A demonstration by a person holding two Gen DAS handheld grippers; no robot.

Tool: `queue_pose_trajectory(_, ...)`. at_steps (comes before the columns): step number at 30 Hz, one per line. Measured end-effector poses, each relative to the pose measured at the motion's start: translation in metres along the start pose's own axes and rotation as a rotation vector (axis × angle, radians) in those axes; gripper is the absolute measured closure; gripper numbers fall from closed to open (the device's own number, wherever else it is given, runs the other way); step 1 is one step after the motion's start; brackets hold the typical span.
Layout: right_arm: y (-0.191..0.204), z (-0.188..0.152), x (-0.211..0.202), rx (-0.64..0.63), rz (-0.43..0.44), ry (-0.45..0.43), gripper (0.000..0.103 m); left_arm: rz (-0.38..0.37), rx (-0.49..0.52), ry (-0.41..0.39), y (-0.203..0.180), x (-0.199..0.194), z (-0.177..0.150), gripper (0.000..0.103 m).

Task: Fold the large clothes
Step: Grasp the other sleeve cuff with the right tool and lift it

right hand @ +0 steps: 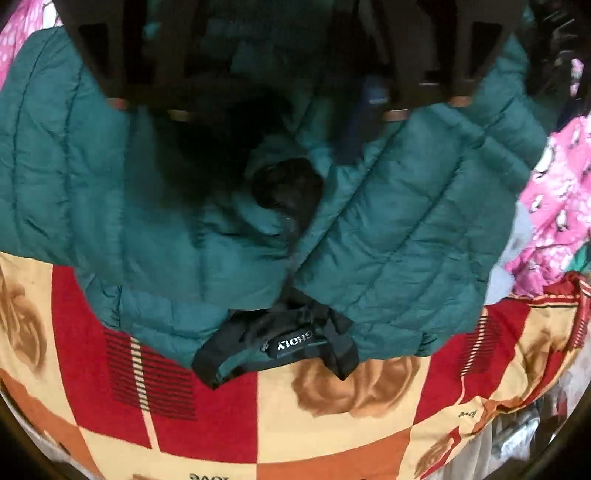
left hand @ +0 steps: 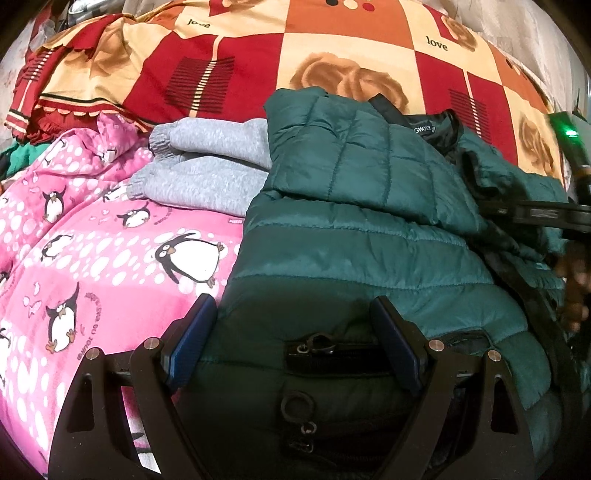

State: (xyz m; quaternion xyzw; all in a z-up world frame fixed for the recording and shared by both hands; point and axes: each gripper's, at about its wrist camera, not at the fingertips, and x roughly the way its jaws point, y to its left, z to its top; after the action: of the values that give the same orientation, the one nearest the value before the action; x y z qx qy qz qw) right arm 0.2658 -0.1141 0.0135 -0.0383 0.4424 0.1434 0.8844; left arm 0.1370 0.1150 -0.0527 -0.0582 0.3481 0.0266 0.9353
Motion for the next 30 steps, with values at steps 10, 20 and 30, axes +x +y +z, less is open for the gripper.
queue_pose_trajectory(10, -0.050, -0.107, -0.076, 0.009, -0.268, 0.076, 0.033, -0.016, 0.028, 0.086, -0.006, -0.005, 0.017, 0.017)
queue_pose_trajectory(20, -0.080, -0.149, -0.081, 0.146, -0.223, -0.078, 0.013, -0.336, 0.143, 0.054, -0.118, -0.002, 0.123, 0.017)
queue_pose_trajectory(30, -0.074, -0.151, -0.080, 0.132, -0.271, -0.135, 0.012, -0.508, 0.092, 0.154, -0.196, 0.087, 0.136, 0.017)
